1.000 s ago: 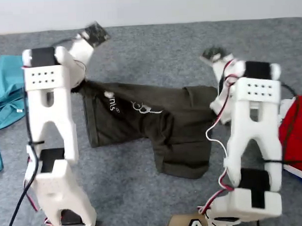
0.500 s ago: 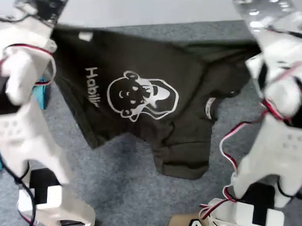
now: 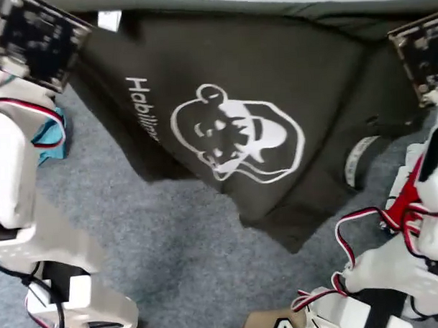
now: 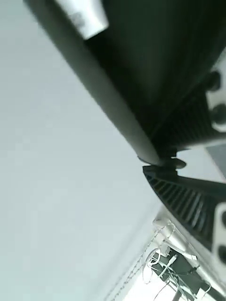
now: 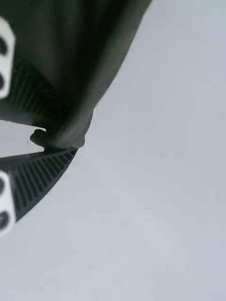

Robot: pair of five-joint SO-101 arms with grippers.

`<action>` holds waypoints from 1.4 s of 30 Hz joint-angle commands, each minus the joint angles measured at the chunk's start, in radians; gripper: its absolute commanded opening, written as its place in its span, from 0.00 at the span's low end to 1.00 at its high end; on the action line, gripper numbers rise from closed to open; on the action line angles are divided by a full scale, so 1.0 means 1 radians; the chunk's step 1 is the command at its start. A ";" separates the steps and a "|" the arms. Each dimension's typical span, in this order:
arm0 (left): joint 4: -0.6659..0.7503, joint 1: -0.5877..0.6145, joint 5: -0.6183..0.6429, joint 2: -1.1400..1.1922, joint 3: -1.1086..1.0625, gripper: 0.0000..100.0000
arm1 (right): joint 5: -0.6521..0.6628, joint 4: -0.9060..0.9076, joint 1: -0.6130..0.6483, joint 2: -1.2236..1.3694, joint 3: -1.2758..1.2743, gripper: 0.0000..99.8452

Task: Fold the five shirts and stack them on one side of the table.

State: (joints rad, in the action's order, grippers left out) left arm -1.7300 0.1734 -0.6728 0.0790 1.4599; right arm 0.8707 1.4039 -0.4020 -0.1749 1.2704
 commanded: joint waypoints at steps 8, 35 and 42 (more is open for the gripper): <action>-0.026 0.043 -0.037 -0.077 0.021 0.01 | 0.117 -0.213 -0.030 -0.005 -0.009 0.01; -0.025 0.068 -0.110 -0.753 -0.634 0.01 | 0.107 0.093 -0.033 -0.182 0.014 0.01; -0.023 0.068 -0.133 -0.990 -0.722 0.01 | 0.157 0.084 -0.035 -0.323 0.008 0.01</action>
State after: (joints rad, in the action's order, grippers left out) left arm -1.7346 0.2348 -0.7772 -0.8585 0.7603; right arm 1.0042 1.4914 -0.4235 -0.4695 1.2781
